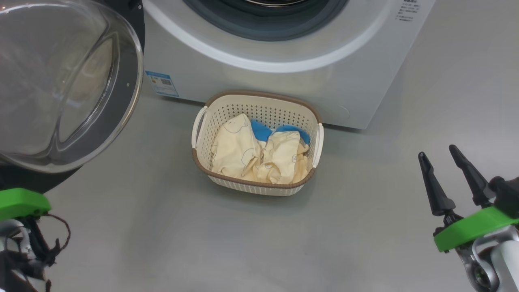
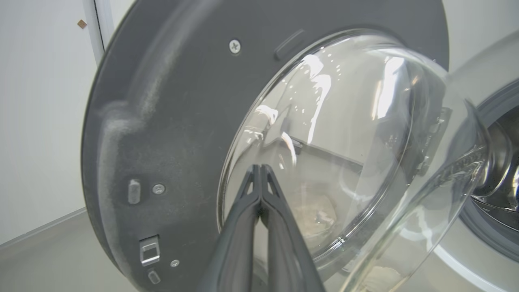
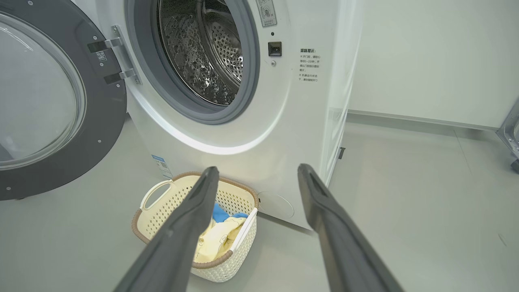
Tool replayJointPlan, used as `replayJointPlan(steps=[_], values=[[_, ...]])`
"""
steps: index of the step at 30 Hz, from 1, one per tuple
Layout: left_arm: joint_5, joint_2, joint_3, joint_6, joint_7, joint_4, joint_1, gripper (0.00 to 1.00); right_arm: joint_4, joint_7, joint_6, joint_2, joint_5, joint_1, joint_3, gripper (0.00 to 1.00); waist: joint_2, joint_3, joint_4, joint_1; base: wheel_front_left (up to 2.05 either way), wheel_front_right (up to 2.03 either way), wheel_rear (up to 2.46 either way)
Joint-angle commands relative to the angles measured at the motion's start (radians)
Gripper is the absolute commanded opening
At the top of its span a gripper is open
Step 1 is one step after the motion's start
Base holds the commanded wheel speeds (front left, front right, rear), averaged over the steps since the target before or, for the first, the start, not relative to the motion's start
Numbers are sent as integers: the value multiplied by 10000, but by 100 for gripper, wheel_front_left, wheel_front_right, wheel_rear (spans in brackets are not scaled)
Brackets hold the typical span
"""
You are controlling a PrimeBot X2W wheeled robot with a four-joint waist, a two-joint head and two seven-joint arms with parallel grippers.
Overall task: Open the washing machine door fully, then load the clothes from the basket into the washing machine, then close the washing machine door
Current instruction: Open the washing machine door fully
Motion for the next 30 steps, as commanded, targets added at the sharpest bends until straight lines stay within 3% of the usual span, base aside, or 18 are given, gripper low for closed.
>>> replayJointPlan(steps=[1,9,19,30], values=[[194,259,210,-8,-66,-646,-6,0,-250,-134,-2,-79,63,49,94,100,0,-220,-174,0,0,0,0],[517,-26,-243,-74,-26,-2161,823,0,-212,-167,-2,170,27,227,150,100,0,-727,-728,0,0,0,0],[703,-189,-972,-294,564,-4151,2189,0,-455,-174,-2,475,-104,521,128,100,0,-1343,-1974,0,0,0,0],[764,-528,-1526,-245,909,-4532,3395,0,-765,-175,-2,734,-334,951,-8,100,0,-1735,-2967,0,0,0,0]])
